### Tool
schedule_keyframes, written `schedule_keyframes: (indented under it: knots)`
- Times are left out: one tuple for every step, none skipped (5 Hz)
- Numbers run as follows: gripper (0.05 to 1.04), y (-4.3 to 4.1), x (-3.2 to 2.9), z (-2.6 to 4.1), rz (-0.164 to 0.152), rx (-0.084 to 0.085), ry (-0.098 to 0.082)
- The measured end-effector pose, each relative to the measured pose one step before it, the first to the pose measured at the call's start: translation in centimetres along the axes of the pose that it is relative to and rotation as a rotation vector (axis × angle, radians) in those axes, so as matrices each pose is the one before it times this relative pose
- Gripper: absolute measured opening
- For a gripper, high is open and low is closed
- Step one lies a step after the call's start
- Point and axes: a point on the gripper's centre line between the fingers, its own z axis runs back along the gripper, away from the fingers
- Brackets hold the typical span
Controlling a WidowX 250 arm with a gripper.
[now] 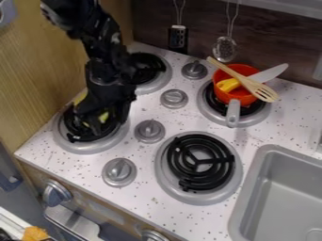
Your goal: Move the yellow bell pepper to the lower left burner
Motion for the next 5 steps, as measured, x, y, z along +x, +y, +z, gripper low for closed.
schedule_keyframes:
  knots:
    - [1.007, -0.733, 0.156, 1.801, -0.0128, -0.0235, 0.0043]
    - [1.003, -1.609, -0.15, 1.554, -0.0453, 0.0182, 0.0055]
    - [0.999, -2.331, 0.481, 1.349, -0.0827, -0.0577, -0.0212]
    - [0.999, -2.361, 0.423, -0.03, -0.1196, -0.0805, -0.0476]
    - [0.999, -2.152, -0.176, 0.177, -0.1149, -0.0559, -0.0575]
